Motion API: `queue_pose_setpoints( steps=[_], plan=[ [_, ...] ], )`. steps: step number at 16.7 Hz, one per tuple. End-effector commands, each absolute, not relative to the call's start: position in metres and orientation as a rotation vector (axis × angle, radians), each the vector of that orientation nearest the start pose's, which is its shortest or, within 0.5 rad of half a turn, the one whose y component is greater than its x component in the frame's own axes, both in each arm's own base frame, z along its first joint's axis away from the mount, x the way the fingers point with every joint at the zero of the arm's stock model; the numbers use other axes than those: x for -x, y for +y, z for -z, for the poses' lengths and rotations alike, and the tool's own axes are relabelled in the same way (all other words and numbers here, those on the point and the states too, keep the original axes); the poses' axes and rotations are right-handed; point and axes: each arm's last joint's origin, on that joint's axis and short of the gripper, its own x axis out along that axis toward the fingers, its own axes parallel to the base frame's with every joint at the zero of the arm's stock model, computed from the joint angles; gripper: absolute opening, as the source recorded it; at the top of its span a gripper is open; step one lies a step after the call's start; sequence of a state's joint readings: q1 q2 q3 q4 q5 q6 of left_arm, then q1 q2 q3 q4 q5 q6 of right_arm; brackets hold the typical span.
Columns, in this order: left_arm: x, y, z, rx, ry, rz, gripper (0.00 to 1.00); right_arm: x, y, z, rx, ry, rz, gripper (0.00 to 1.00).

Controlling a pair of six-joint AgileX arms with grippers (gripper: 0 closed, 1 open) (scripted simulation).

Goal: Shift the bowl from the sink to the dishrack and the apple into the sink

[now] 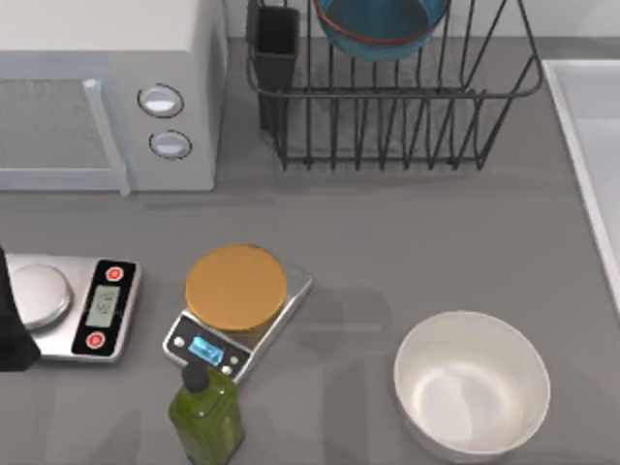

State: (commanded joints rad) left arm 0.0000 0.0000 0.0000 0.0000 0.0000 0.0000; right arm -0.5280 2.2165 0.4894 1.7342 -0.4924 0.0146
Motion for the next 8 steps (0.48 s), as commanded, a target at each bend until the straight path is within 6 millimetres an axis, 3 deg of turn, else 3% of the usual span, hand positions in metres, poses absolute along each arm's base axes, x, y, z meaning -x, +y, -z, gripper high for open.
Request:
queue_pose_setpoints(
  steps=[3, 8],
  plan=[
    [-0.1057, -0.0012, -0.16, 0.0, 0.0, 0.0, 1.0, -0.2672, -0.1364, -0.059, 0.0, 0.0, 0.01, 0.98],
    [-0.1057, -0.0012, -0.16, 0.0, 0.0, 0.0, 1.0, -0.2672, -0.1364, -0.059, 0.0, 0.0, 0.01, 1.0]
  ],
)
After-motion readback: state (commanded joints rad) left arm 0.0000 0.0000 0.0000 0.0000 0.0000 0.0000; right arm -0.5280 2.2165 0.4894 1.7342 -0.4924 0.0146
